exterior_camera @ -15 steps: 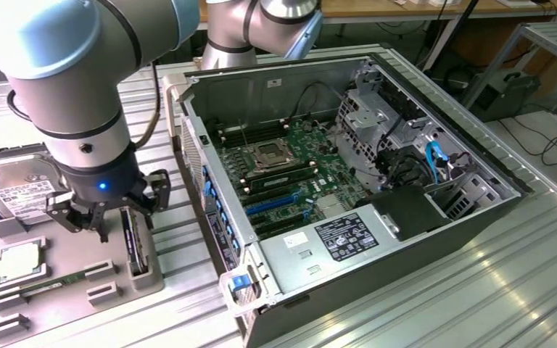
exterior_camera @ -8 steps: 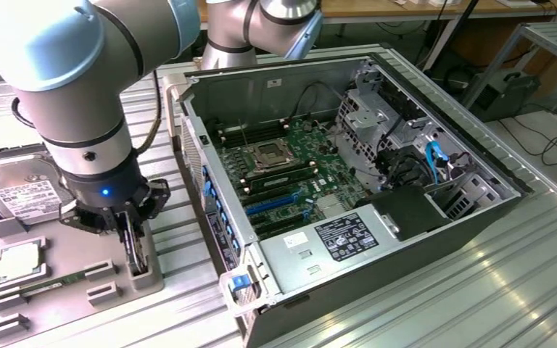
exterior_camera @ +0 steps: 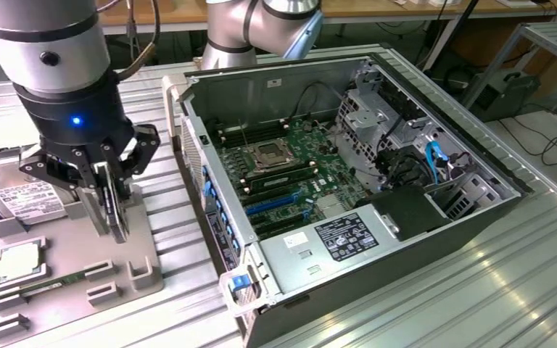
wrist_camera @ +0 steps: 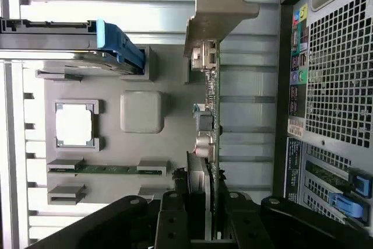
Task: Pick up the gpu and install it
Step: 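Pick up the gpu and move the gpu toward the slot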
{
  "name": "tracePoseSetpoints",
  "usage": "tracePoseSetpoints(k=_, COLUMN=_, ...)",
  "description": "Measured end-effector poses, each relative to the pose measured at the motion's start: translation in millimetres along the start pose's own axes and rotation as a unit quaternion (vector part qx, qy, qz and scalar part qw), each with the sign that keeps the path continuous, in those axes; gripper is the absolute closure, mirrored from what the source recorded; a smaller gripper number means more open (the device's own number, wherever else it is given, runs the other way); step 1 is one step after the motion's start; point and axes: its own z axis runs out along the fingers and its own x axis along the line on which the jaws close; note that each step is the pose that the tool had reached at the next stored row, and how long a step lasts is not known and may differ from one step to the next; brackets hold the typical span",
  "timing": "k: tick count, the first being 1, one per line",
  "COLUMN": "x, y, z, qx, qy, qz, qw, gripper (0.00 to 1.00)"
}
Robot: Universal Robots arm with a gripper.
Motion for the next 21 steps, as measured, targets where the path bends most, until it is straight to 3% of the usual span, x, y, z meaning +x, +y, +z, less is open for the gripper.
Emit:
tracePoseSetpoints(k=1, x=-0.1, y=0.0, z=-14.2, qx=0.0000, qy=0.0000, qz=0.000, qw=1.0000, gripper=0.72)
tracePoseSetpoints(k=2, x=-0.2, y=0.0, z=-21.6, qx=0.0000, qy=0.0000, qz=0.000, qw=1.0000, gripper=0.72)
tracePoseSetpoints(k=21, x=-0.5, y=-0.1, z=-54.1, qx=0.0000, qy=0.0000, qz=0.000, qw=1.0000, gripper=0.72)
